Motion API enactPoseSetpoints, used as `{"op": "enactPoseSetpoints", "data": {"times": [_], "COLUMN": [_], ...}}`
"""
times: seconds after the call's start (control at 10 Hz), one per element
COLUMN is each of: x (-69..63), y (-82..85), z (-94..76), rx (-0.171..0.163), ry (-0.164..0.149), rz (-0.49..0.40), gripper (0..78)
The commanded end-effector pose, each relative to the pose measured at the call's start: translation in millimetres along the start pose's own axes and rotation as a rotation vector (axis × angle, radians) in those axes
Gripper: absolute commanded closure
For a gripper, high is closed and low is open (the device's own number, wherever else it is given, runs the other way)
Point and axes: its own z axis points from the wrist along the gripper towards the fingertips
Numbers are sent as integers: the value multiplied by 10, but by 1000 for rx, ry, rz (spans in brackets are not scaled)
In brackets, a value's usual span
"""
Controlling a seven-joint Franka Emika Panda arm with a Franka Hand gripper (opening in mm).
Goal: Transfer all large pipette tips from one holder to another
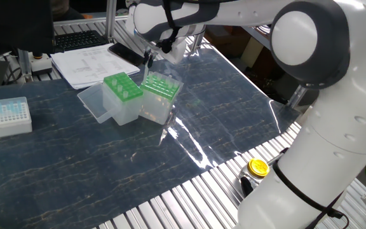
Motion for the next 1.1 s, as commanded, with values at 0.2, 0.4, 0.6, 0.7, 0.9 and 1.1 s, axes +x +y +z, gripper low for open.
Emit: {"op": "enactPoseSetpoints", "data": {"times": [0.2, 0.4, 0.6, 0.7, 0.9, 1.1], "x": [-25, -34, -40, -41, -55, -93], "y": [93, 103, 130, 142, 166, 179], "z": [-264, -314, -423, -457, -512, -594], "rx": [-14, -17, -22, -23, -22, -28], "ry": [0, 0, 1, 1, 2, 13], "rz": [-14, -14, -9, -7, -10, -20], "gripper": [764, 764, 764, 764, 764, 764]}}
